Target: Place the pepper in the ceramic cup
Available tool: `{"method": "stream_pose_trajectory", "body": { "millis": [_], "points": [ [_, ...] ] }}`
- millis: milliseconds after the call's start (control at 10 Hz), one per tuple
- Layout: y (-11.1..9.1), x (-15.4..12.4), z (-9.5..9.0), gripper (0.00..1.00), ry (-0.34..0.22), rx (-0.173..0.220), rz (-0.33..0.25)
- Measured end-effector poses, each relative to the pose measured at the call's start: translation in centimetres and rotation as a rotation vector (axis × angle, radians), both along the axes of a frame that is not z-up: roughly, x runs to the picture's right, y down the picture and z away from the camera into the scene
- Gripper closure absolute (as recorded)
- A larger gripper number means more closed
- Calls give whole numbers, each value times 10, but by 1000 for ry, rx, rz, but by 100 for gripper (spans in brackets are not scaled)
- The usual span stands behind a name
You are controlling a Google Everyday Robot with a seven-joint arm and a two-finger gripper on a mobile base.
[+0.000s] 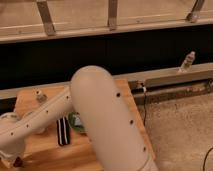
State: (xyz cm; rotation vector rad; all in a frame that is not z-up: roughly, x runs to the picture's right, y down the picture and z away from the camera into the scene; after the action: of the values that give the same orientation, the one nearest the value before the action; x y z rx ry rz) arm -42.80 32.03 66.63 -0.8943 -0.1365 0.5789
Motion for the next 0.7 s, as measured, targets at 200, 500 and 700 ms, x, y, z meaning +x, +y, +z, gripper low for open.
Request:
{"method": "stream_pose_trajectory", "body": {
  "millis": [200,500,700],
  "points": [
    [-36,11,-32,94,-48,45,26],
    [-100,28,-59,94,-118,123,80],
    [-148,39,-57,94,-177,180,130]
  ]
}}
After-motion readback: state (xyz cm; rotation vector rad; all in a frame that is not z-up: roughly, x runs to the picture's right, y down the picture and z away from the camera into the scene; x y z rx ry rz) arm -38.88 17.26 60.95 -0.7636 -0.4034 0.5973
